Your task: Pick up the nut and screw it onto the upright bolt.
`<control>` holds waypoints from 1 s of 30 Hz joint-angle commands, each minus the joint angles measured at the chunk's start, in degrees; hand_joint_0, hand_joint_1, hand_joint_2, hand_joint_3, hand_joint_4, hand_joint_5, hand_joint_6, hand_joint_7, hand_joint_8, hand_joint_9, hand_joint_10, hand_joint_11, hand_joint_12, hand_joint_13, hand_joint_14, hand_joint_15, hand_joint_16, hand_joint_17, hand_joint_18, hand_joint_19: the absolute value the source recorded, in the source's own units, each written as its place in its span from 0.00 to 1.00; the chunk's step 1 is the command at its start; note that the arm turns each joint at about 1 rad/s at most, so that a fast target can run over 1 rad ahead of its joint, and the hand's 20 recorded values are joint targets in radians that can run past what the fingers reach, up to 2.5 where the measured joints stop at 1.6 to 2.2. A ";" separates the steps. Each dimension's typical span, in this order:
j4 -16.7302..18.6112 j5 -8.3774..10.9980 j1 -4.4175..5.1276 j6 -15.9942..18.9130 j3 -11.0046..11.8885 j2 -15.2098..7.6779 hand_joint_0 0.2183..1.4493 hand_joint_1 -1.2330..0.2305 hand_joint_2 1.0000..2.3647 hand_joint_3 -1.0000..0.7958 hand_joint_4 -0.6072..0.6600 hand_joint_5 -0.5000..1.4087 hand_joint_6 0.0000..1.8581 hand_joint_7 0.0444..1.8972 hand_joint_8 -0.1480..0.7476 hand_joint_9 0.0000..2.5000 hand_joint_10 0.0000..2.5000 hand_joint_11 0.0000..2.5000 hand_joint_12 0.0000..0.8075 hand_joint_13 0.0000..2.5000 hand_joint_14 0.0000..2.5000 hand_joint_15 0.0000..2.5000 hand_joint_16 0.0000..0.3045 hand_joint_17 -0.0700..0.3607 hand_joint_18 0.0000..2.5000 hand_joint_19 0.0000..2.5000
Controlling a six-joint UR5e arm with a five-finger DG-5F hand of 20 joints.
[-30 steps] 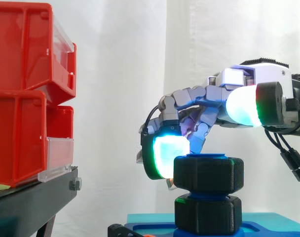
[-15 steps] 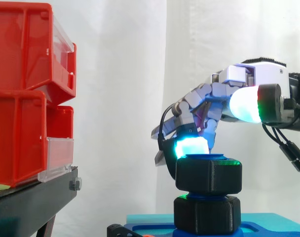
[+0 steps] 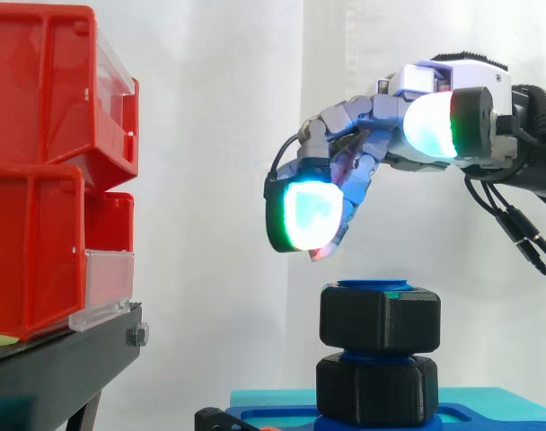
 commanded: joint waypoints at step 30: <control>5.38 5.02 5.06 -1.79 -6.83 -0.02 0.24 0.76 0.00 0.28 0.63 0.26 0.27 0.61 0.44 0.40 0.00 0.00 0.32 0.23 0.00 0.00 0.09 0.31 0.12 0.03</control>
